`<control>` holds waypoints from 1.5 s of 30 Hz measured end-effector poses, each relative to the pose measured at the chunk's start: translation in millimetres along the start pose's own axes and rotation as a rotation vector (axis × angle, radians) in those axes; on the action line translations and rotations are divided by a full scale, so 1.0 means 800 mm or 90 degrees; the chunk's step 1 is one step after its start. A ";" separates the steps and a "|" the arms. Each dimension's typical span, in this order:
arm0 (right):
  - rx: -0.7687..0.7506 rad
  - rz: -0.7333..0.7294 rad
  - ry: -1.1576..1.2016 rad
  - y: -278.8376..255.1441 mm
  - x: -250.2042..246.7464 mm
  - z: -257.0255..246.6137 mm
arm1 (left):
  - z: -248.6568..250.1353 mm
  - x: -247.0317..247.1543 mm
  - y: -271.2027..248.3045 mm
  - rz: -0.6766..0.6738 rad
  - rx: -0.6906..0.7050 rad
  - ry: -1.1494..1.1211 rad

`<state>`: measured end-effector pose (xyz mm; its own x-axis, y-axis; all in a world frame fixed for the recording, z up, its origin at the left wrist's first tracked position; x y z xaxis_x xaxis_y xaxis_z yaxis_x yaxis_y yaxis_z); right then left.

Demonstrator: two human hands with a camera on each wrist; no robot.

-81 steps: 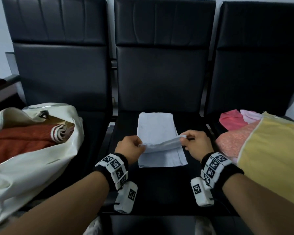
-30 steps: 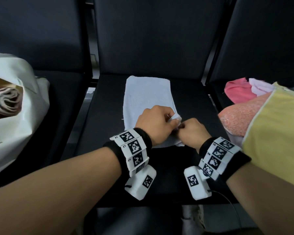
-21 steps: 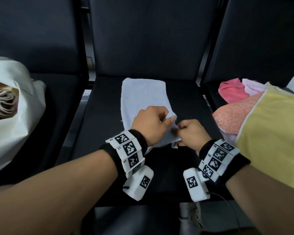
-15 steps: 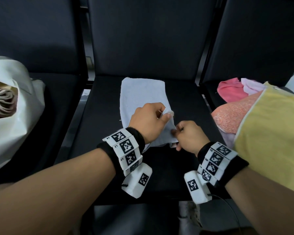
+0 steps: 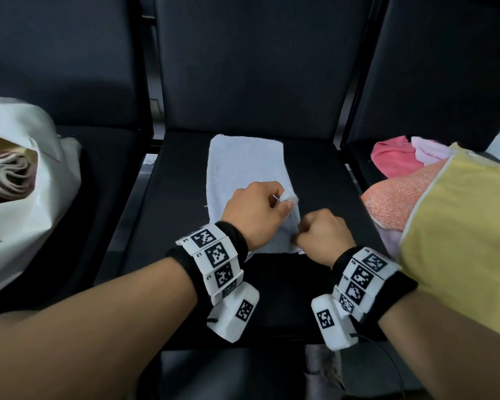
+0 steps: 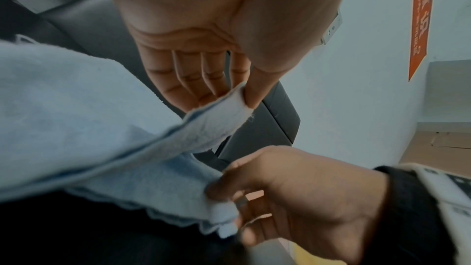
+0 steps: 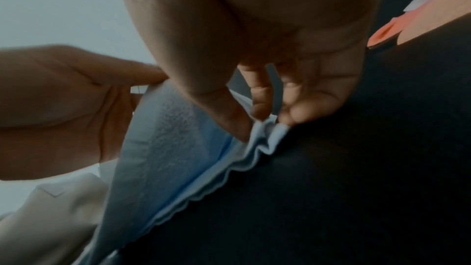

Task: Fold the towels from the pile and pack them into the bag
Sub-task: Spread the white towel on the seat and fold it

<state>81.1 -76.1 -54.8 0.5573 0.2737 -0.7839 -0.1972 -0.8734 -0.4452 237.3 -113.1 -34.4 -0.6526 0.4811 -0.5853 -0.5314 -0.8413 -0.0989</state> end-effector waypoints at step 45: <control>0.048 -0.104 0.137 -0.008 0.008 0.024 | 0.002 0.025 -0.007 -0.069 0.023 0.039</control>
<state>70.2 -60.7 -65.3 0.7433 0.3101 -0.5927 -0.1455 -0.7899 -0.5957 226.3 -98.4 -43.8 -0.5572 0.5515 -0.6208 -0.6168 -0.7754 -0.1353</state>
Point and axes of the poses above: each hand's wrist, its own y-axis towards the middle knuckle, its own x-axis out of the palm, z = x × y, the point moved 1 cm from there along y, towards the middle knuckle, and after that the axes turned 13 degrees about -z, right-handed, at the moved point
